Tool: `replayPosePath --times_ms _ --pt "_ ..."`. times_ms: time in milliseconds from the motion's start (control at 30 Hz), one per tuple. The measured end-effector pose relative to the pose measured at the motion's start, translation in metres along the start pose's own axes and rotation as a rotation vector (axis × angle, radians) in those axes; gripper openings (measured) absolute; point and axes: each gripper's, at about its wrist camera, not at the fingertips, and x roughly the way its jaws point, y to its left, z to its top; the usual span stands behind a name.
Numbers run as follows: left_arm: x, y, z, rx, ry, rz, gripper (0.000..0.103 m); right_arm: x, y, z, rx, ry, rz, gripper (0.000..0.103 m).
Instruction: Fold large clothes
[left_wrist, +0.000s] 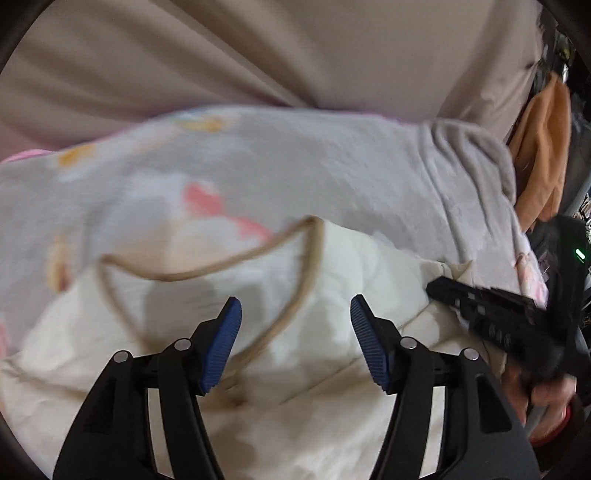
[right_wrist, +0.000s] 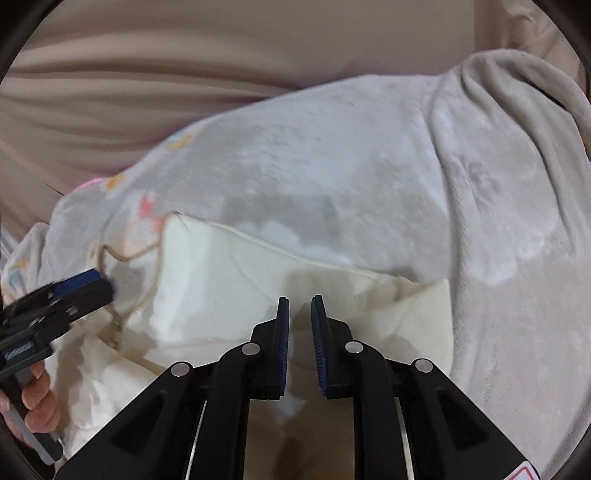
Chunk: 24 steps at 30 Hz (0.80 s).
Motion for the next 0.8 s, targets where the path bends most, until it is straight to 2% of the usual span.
replayPosePath --times_ms 67,100,200,267,300,400,500,533,567,600,633,700,767,800 --pt "0.037 -0.013 0.006 0.017 0.060 0.068 0.035 0.009 -0.005 -0.005 -0.014 0.018 -0.026 0.006" --pt "0.048 -0.016 0.006 0.020 0.079 0.094 0.033 0.009 -0.007 -0.005 -0.017 0.015 -0.028 0.006" --pt "0.049 -0.021 0.007 0.050 0.028 0.148 0.028 0.000 0.000 -0.008 -0.043 -0.037 0.004 0.010" --pt "0.053 -0.017 0.007 0.042 0.020 0.148 0.027 0.009 -0.006 -0.009 -0.038 -0.012 -0.080 0.000" --pt "0.054 -0.014 0.008 0.030 0.015 0.143 0.027 0.019 -0.014 -0.011 -0.016 0.015 -0.075 0.000" --pt "0.052 -0.011 0.010 0.011 -0.001 0.146 0.027 0.019 -0.029 -0.010 0.058 0.014 -0.027 0.000" --pt "0.013 -0.002 0.001 -0.029 -0.082 0.191 0.027 -0.005 -0.041 -0.014 0.121 -0.025 -0.033 0.000" --pt "-0.007 0.001 -0.004 -0.033 -0.106 0.167 0.027 -0.022 -0.045 -0.019 0.139 -0.049 -0.020 0.004" --pt "-0.030 0.005 -0.012 -0.037 -0.122 0.136 0.027 -0.036 -0.047 -0.024 0.147 -0.064 -0.006 0.013" --pt "-0.050 0.010 -0.021 -0.038 -0.135 0.119 0.027 -0.054 -0.049 -0.033 0.143 -0.075 0.007 0.014" --pt "-0.075 0.015 -0.034 -0.042 -0.151 0.108 0.031 -0.072 -0.049 -0.042 0.129 -0.085 0.022 0.014" --pt "-0.123 0.024 -0.067 -0.045 -0.183 0.087 0.040 -0.110 -0.050 -0.068 0.091 -0.096 0.051 0.021" --pt "-0.167 0.035 -0.108 -0.058 -0.189 0.090 0.052 -0.145 -0.050 -0.101 0.057 -0.091 0.070 0.038" --pt "-0.181 0.038 -0.124 -0.072 -0.181 0.088 0.055 -0.162 -0.051 -0.122 0.038 -0.086 0.088 0.043"
